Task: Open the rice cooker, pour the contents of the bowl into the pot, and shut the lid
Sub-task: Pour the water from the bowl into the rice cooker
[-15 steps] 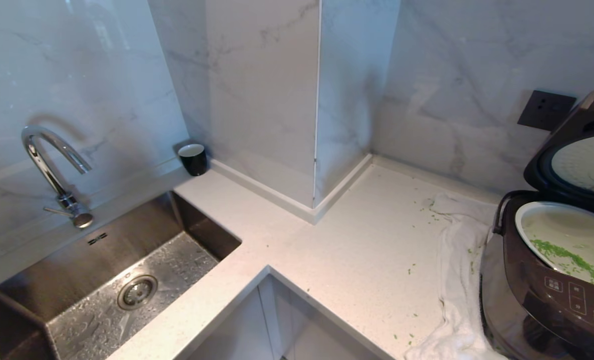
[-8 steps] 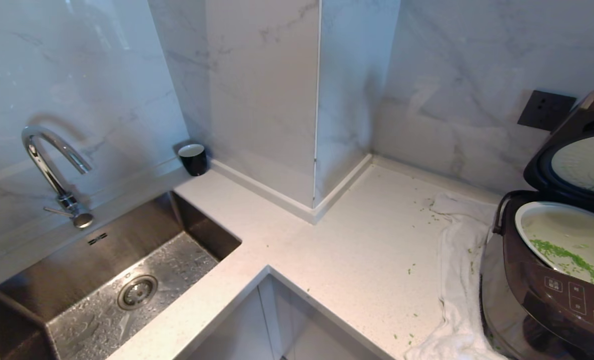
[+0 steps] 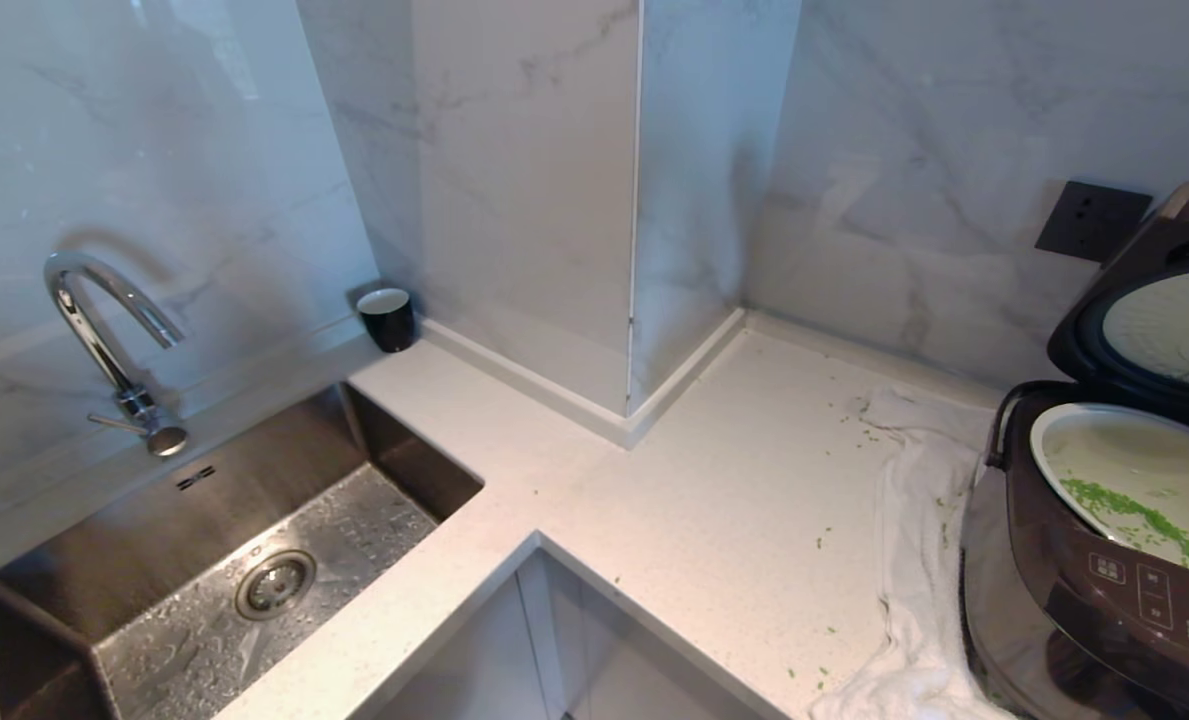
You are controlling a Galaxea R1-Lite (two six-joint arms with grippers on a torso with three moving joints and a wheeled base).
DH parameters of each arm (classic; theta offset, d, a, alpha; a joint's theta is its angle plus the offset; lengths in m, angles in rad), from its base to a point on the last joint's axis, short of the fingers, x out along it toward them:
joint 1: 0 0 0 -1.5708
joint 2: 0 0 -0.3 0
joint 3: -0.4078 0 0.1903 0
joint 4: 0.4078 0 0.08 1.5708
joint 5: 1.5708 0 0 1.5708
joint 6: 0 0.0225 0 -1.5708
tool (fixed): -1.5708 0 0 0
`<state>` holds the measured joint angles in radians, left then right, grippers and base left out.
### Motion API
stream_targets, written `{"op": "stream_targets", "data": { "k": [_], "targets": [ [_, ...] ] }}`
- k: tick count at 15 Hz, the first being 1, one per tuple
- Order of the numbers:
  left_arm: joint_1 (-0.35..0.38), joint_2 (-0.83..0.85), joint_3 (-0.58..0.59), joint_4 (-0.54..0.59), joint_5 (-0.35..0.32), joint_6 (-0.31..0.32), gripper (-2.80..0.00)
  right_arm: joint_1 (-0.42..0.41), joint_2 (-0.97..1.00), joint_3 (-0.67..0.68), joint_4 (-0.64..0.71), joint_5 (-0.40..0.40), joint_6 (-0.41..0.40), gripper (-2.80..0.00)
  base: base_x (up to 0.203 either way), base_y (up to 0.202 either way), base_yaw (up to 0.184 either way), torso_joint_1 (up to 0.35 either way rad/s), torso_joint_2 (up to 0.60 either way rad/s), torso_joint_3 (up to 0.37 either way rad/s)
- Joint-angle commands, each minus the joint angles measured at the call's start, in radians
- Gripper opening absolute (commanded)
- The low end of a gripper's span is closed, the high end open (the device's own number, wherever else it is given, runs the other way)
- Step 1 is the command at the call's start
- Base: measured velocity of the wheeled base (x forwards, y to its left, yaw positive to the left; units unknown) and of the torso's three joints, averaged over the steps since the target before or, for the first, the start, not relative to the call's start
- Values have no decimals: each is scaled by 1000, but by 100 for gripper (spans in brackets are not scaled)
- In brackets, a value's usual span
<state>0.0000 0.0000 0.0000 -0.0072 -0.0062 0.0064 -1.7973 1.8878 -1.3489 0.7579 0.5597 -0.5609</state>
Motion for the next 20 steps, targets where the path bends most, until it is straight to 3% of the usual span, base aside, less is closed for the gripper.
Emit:
{"op": "stream_targets", "data": {
  "k": [1, 20],
  "targets": [
    [0, 2, 3, 0, 0, 0, -280, -10, 52, 23, -31, -5, -4, -280, 0, 0, 0, 0, 0, 0],
    [2, 2, 3, 0, 0, 0, -280, -122, 363, 11, -348, 16, -65, -280, 0, 0, 0, 0, 0, 0]
  ]
}}
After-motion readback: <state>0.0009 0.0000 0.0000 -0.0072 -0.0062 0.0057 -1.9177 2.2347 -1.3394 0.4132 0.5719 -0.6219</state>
